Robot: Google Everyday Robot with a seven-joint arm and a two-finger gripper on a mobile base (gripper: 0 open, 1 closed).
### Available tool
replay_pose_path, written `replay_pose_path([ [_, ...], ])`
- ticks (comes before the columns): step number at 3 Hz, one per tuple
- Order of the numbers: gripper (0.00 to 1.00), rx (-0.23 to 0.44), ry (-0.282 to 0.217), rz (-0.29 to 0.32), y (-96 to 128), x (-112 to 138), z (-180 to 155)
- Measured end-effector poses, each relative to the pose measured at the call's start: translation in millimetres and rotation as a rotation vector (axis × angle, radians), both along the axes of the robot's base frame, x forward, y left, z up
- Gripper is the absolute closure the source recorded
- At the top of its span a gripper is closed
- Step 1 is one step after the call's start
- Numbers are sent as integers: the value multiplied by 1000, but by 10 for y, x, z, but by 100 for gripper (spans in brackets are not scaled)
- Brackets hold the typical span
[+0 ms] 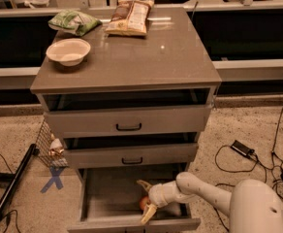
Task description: Place apple into bottom drawer
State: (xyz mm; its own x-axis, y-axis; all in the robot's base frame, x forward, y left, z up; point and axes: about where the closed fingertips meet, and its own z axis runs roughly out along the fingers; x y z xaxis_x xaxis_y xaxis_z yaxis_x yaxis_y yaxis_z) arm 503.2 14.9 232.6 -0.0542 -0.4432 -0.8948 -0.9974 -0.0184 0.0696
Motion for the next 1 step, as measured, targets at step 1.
replay_pose_path([
  [1,0,23,-30,24,-138,-199,392],
])
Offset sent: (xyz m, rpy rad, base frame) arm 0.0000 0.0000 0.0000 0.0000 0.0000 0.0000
